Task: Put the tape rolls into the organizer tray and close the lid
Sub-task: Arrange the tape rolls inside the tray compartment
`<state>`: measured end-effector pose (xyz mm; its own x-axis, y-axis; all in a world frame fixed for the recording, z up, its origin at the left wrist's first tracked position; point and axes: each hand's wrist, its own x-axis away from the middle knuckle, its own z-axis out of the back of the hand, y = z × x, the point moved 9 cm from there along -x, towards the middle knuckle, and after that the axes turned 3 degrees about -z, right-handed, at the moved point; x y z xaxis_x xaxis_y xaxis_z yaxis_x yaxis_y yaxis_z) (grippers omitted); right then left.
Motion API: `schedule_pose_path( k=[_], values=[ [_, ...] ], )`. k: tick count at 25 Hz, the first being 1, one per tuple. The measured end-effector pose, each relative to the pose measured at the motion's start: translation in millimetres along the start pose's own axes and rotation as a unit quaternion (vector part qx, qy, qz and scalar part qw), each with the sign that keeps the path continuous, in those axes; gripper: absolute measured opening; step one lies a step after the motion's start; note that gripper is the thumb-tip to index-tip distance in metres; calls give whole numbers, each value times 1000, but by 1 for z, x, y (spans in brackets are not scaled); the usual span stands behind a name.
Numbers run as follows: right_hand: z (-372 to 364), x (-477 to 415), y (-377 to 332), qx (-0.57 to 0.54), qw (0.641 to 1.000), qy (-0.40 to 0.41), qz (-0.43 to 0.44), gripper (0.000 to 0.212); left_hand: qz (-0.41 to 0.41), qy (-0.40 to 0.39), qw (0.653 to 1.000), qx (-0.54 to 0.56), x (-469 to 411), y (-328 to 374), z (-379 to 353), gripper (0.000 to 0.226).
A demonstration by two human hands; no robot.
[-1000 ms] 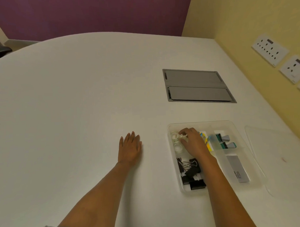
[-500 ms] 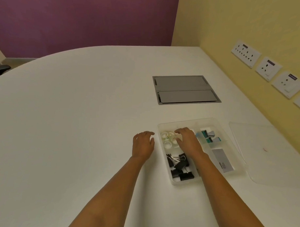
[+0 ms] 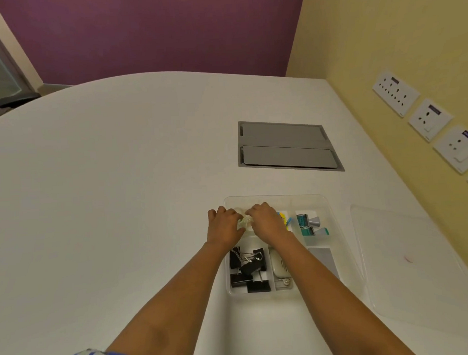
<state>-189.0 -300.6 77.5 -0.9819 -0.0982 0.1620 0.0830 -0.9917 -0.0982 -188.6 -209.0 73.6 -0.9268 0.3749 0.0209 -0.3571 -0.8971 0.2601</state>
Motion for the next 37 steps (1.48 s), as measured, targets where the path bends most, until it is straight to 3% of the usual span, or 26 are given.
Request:
schedule_pose_path(
  k=[7,18,26,32,37],
  values=[
    [-3,-11,-1,66,997,-4,36,40,6,-39,997,-66,-11,6,-13,44],
    [-6,-18,-7,114,993,19,30,36,21,-26,997,-66,-21,6,-16,41],
    [27,-19,-5,84,993,82,18,30,25,-35,998,-44,-19,5,-16,49],
    [22,-15,-7,94,993,54,37,33,15,-35,999,-4,-15,6,-12,32],
    [9,-10,-11,126,990,21,53,33,19,-4,1000,10,-8,1,-7,52]
  ],
)
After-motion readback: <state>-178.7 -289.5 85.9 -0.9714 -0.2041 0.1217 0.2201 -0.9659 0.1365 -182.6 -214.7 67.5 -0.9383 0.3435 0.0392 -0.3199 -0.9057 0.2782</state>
